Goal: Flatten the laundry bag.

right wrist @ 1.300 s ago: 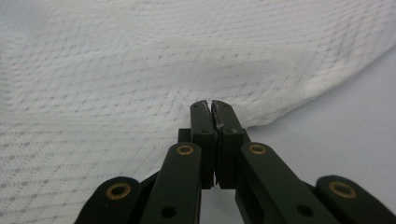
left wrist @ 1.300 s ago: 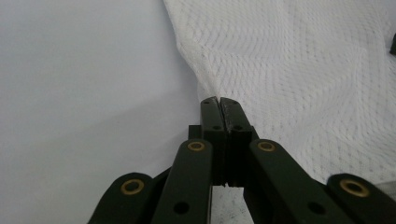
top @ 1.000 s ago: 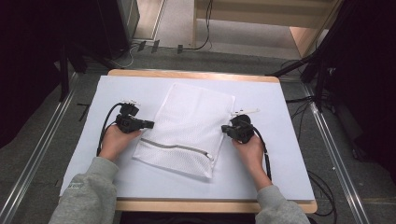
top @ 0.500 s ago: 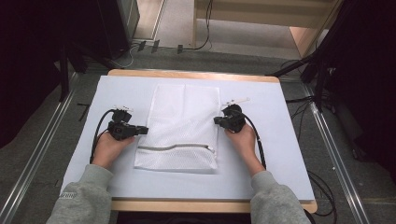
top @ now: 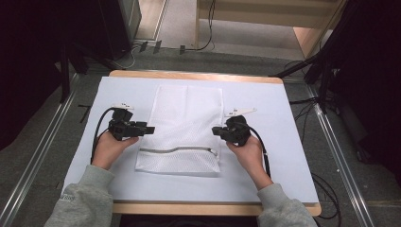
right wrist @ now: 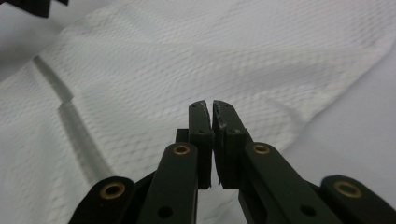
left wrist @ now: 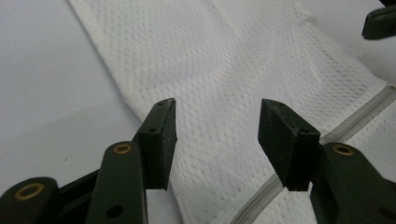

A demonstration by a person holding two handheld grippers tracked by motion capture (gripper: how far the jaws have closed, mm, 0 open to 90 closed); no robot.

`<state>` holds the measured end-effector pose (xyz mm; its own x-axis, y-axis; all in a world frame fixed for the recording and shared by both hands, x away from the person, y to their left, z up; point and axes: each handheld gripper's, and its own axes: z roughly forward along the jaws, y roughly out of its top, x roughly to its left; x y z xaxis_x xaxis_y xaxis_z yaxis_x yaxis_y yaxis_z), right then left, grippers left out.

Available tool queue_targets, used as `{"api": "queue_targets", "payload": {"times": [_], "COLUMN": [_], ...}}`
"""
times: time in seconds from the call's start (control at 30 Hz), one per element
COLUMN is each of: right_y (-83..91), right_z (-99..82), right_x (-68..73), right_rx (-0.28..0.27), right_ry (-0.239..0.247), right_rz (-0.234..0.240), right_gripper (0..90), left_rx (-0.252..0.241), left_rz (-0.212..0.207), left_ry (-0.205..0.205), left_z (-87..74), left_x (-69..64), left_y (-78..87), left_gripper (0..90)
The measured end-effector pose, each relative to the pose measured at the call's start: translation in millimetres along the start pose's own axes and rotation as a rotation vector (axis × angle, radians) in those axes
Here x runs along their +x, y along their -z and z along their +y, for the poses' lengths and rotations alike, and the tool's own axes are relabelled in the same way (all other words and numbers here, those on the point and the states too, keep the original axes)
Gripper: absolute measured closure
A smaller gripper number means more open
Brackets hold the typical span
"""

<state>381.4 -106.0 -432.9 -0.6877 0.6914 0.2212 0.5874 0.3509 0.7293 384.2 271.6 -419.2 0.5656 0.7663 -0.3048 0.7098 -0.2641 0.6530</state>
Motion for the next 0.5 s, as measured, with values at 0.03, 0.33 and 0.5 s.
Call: {"api": "queue_targets", "payload": {"times": [0.03,0.33,0.5], "right_y": [0.5,-0.5,-9.7], "right_z": [-2.0,-15.1,-21.1], "right_x": [4.0,27.0,31.6], "right_rx": [0.006,0.035,0.066], "right_ry": [0.008,0.036,0.04], "right_rz": [0.006,0.057,0.063], "right_gripper": [88.4,88.0,88.0], "left_rx": [0.0,0.01,0.022], "left_rz": [-0.003,-0.016,-0.026], "left_ry": [-0.007,-0.03,-0.044], "left_z": [0.9,6.6,8.0], "left_x": [-1.4,-7.0,-8.4], "left_y": [-1.0,-9.0,-12.3], "left_gripper": [46.0,44.4,44.1]}}
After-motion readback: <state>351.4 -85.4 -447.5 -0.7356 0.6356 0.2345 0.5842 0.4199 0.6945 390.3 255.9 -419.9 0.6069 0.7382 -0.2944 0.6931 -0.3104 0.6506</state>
